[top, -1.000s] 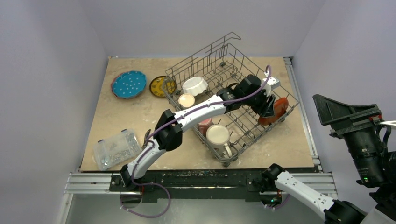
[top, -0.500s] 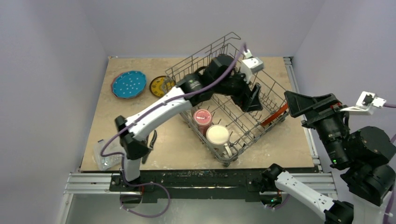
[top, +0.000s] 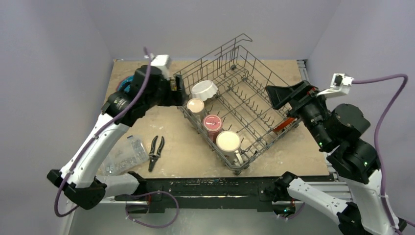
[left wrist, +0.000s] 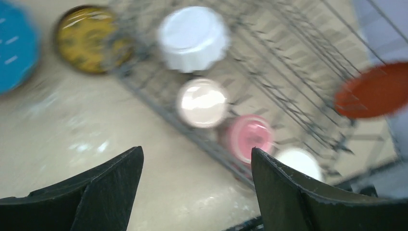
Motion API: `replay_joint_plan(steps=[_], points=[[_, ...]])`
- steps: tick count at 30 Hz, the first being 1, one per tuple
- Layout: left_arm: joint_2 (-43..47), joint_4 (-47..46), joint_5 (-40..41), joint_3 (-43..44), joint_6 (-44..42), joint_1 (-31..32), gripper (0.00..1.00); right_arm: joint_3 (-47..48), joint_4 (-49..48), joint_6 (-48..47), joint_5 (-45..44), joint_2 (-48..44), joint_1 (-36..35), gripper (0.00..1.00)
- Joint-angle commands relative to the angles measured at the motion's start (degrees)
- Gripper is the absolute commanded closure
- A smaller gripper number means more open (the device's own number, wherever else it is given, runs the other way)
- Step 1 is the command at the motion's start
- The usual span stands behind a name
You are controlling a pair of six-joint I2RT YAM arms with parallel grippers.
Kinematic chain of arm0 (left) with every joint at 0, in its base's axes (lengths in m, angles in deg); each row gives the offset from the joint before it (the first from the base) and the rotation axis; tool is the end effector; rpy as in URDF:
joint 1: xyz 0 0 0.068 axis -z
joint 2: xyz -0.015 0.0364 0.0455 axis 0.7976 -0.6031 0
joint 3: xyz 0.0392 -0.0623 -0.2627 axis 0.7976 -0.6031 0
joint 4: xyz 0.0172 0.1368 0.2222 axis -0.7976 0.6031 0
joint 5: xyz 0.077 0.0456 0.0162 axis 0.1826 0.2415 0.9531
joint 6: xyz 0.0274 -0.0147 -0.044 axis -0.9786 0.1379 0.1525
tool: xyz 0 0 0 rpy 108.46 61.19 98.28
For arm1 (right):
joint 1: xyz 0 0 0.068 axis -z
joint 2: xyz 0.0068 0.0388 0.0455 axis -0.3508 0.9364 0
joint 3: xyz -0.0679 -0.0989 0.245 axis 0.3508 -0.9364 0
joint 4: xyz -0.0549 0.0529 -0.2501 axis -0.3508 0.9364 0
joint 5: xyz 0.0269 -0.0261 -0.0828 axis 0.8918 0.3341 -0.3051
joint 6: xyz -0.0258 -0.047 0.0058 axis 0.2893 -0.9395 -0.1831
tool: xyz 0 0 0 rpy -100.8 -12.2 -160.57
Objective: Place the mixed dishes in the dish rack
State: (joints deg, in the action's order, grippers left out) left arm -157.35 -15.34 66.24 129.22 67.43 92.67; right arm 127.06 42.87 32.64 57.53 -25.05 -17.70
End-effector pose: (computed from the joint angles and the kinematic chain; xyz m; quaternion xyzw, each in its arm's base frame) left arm 0.1926 -0.1552 0.4503 0.0869 0.8625 -0.2224 0.4462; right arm 0.0711 0.0396 0.5023 0.1333 0.6857 0.3342 0.6327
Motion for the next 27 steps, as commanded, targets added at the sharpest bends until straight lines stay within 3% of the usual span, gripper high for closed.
replay_joint_plan(steps=[1,5,8,10,17,20,27], points=[[8.3,5.8,11.6,-8.9,12.0,-16.5,0.17,-0.1,-4.6,-1.1,3.6,2.9,-0.2,0.02],[9.5,0.4,1.7,-17.7,17.5,-33.2,0.15,2.0,-5.0,-3.3,2.7,6.2,-0.2,0.02],[4.5,-4.4,-6.7,-21.5,23.2,-43.2,0.17,5.0,-5.0,-6.1,0.4,10.0,-0.1,0.02],[-0.8,-7.6,-11.8,-22.2,26.0,-46.5,0.23,7.8,-4.9,-8.6,-0.4,13.0,-0.1,0.02],[-19.1,-24.6,-20.0,-21.9,31.5,-47.8,0.55,11.9,-6.4,-13.1,-0.6,21.0,1.5,0.02],[-23.4,-31.1,-19.3,-22.9,36.8,-46.5,0.57,13.4,-7.2,-13.4,0.6,23.6,4.0,0.02],[-30.2,-41.4,-9.4,-26.9,47.4,-40.8,0.56,15.3,-7.9,-13.5,1.2,26.9,6.8,0.02]])
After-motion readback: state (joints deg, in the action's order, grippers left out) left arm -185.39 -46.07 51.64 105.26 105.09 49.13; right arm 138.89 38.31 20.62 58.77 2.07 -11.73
